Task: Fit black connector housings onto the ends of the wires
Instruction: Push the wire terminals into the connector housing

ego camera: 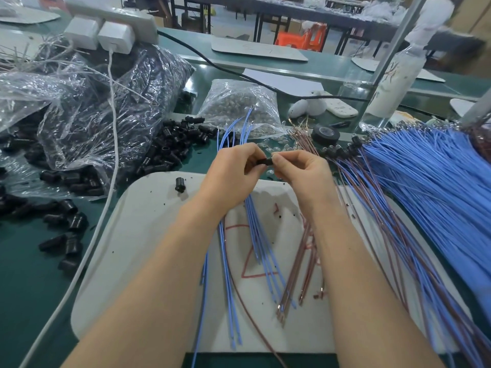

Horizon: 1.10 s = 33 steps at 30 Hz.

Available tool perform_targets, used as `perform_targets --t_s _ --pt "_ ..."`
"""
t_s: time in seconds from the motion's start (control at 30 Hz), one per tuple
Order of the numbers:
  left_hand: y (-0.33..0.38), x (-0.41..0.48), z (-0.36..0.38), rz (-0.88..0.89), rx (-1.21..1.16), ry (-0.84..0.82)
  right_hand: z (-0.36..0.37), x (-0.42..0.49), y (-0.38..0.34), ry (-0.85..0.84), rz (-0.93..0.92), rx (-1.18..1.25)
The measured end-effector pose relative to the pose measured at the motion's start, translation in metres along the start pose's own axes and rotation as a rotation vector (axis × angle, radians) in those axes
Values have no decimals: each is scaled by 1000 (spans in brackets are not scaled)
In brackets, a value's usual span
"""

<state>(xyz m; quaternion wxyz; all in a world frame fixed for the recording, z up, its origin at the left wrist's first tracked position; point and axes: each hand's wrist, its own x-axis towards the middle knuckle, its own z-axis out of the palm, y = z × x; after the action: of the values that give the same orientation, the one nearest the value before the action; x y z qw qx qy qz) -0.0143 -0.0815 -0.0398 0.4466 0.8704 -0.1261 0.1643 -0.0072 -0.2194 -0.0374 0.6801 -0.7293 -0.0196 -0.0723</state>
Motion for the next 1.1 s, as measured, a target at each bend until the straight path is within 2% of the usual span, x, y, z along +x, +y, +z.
perform_targets --t_s 0.17,0.33,0.6,0.83,0.87,0.9,1.0,1.07,1.1 --pt "-2 0 0 -14 39 -4 4 -1 3 6 40 44" --pt "-2 0 1 -52 23 -17 5 4 4 20 132 206" --pt "0 1 3 -99 -76 -39 4 4 7 -48 36 -59" --pt "-2 3 -2 -118 -163 -77 7 4 2 -115 258 335" --pt "-3 3 0 -116 -111 -71 9 3 3 -98 247 297" --pt "-3 3 3 -112 -45 -67 10 3 5 -73 195 152" --pt "-3 4 9 -116 74 -40 13 -1 5 40 -117 -428" --pt "-4 5 9 -117 76 -24 15 -3 2 80 -242 -509" --pt "-4 4 8 -109 57 -27 15 -2 2 72 -230 -493"
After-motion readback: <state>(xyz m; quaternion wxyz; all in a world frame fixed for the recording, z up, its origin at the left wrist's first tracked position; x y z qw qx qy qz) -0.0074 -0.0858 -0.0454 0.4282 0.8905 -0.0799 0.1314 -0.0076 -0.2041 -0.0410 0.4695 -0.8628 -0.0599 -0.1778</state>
